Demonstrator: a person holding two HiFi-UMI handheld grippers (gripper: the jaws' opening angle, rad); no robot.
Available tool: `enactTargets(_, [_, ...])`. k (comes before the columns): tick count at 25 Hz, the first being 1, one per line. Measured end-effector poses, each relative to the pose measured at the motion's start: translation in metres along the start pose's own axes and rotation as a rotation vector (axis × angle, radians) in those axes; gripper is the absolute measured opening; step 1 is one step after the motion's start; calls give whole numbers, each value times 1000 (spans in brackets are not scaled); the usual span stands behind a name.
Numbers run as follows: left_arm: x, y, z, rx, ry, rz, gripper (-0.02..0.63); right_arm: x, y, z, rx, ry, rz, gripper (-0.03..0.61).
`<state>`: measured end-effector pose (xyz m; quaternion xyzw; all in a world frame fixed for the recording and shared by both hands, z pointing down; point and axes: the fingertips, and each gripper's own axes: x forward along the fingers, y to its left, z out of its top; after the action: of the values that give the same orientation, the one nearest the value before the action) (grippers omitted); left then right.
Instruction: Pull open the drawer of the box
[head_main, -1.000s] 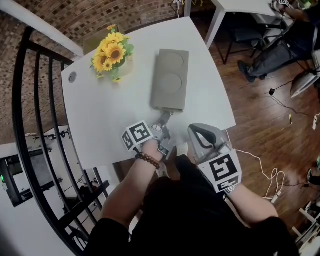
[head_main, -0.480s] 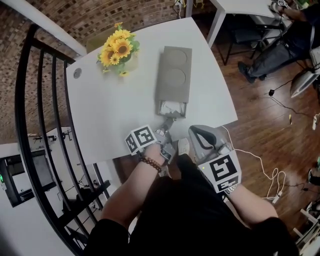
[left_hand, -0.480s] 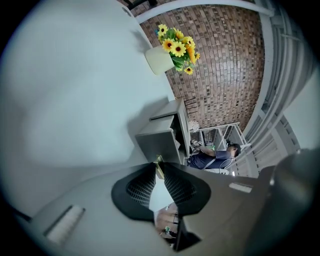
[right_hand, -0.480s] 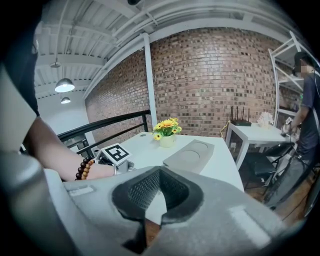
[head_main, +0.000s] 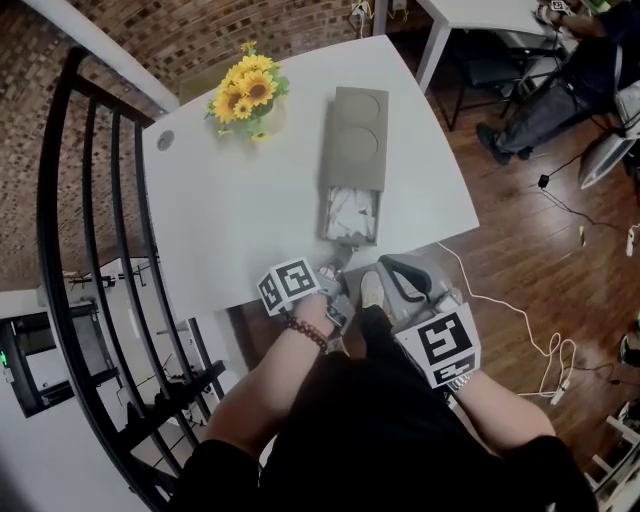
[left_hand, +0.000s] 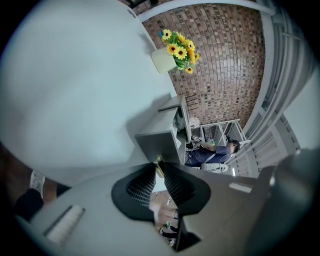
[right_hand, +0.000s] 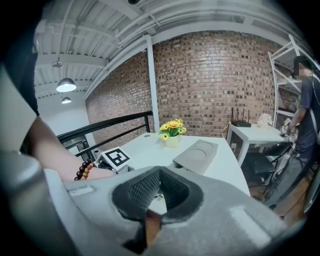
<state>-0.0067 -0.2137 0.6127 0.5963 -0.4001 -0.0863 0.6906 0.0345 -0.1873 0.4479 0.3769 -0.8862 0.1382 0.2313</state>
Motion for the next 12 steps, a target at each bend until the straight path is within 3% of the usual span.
enactTargets(12, [-27, 15, -31, 4, 32, 1, 64, -19, 30, -11, 13, -14, -28, -9])
